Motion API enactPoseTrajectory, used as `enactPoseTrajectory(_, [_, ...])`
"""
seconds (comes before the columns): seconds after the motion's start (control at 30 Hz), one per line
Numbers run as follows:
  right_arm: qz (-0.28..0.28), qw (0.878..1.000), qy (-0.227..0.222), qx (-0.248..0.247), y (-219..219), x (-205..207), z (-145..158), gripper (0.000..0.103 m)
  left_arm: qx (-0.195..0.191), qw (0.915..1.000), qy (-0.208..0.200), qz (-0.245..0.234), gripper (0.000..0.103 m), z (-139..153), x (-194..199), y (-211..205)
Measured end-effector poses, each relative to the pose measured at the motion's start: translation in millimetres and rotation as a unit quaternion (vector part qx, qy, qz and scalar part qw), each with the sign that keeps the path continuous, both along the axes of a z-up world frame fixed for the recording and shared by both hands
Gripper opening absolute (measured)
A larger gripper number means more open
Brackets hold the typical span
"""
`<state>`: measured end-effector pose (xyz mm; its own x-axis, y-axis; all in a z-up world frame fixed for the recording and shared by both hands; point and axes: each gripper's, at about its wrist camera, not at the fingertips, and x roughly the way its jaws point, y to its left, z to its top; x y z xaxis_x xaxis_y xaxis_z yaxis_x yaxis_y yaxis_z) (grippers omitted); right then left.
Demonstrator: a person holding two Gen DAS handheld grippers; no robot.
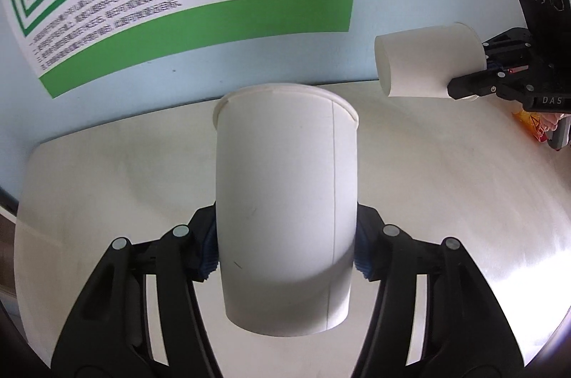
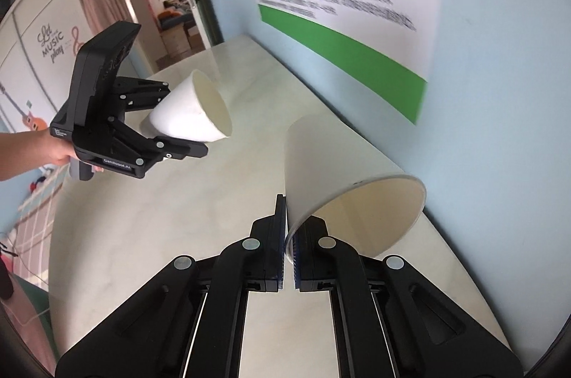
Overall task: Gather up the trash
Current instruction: 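Grasp a white paper cup with the left tool while the right tool grasps another cup, then carry both white paper cups over the teal bin with both tools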
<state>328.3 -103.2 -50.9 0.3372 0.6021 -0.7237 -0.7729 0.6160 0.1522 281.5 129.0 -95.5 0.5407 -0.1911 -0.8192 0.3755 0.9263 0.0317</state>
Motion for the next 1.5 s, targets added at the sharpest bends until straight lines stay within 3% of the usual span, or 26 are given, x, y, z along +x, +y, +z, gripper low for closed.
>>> enactPoseTrajectory(0.3, [0.091,0.995,-0.028,0.003,101.4,-48.3,53.0,0.004,0.021,0.995,-0.034,0.091,0.056,53.5,-86.1,90.8])
enactPoseTrajectory(0.43, [0.148,0.988,-0.031,0.012,166.9,-81.0,63.8,0.004,0.019,0.9887,-0.038,0.144,0.056,75.0,-152.3,158.4])
enactPoseTrajectory(0.6, [0.23,0.973,-0.02,0.021,258.0,-129.9,69.5,0.004,0.039,0.9769,-0.037,0.207,0.056,75.8,-238.6,235.8])
enactPoseTrajectory(0.83, [0.348,0.937,0.001,0.019,393.0,-216.8,65.5,0.004,0.042,0.9468,-0.023,0.318,0.056,68.4,-372.3,320.3])
enactPoseTrajectory(1.0, [0.428,0.903,0.025,0.015,478.1,-303.3,47.2,0.004,0.035,0.9174,0.005,0.396,0.056,44.5,-472.1,369.4])
enactPoseTrajectory(1.13, [0.475,0.879,0.047,-0.001,526.5,-362.3,21.9,0.004,0.022,0.8957,0.026,0.443,0.056,18.9,-525.6,391.6])
enactPoseTrajectory(1.3, [0.497,0.864,0.078,-0.02,572.0,-424.4,-16.1,0.004,-0.005,0.8704,0.064,0.488,0.056,-31.4,-592.0,409.7])
enactPoseTrajectory(1.5, [0.519,0.841,0.13,-0.083,610.0,-499.5,-100.8,0.004,-0.049,0.8404,0.122,0.526,0.056,-113.2,-642.4,414.0])
